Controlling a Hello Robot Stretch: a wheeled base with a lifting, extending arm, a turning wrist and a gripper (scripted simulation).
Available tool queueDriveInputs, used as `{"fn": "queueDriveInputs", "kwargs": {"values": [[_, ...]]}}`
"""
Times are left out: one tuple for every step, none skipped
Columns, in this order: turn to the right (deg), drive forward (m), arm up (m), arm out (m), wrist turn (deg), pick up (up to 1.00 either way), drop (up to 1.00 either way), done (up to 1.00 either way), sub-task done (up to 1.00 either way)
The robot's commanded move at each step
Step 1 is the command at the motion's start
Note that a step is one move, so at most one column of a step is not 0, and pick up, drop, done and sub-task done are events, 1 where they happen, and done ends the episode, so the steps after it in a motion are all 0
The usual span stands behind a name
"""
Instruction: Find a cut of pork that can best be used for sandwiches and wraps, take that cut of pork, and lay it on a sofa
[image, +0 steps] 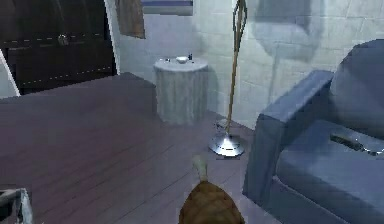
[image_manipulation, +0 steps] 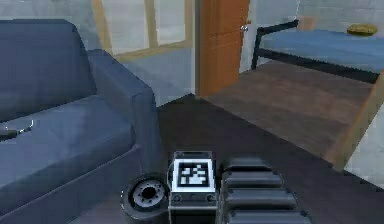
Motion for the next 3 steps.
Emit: {"fn": "queueDriveInputs", "kwargs": {"values": [[0.0,0.55,0.0,0.0,0.0,0.0,0.0,0.0,0.0],[-39.0,0.0,0.0,0.0,0.0,0.0,0.0,0.0,0.0],[0.0,1.0,0.0,0.0,0.0,0.0,0.0,0.0,0.0]]}}
